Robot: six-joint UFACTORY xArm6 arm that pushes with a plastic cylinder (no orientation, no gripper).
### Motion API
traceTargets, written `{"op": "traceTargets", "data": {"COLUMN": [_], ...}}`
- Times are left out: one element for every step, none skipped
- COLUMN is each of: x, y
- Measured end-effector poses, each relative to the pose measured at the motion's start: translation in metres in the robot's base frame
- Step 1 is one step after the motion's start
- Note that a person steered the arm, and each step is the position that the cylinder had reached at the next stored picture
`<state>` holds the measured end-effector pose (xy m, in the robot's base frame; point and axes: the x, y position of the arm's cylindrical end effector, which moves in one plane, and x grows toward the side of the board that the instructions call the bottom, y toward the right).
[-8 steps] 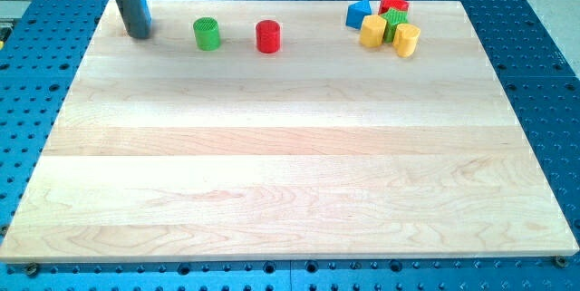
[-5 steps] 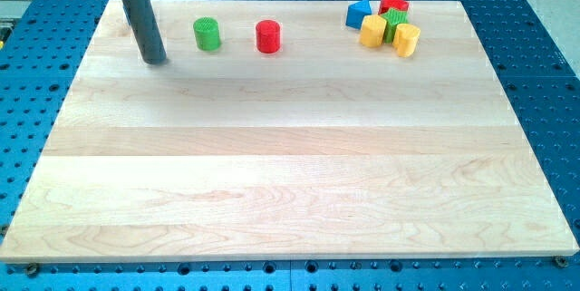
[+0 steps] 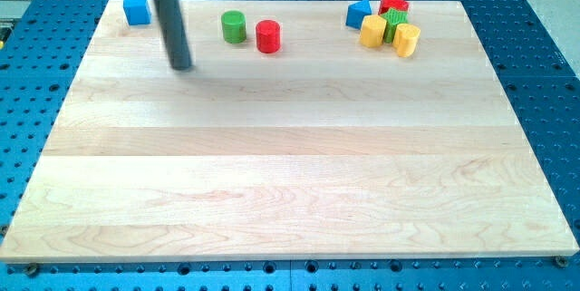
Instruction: Place the green circle top right to the red circle
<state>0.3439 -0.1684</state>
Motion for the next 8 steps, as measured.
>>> {"op": "traceTargets", "data": {"x": [-0.037, -0.064, -0.062, -0.081, -0.07, -0.036, -0.037, -0.071], "y": [0.041, 0.083, 0.018, 0.081, 0.119, 0.1, 0.094, 0.085]}}
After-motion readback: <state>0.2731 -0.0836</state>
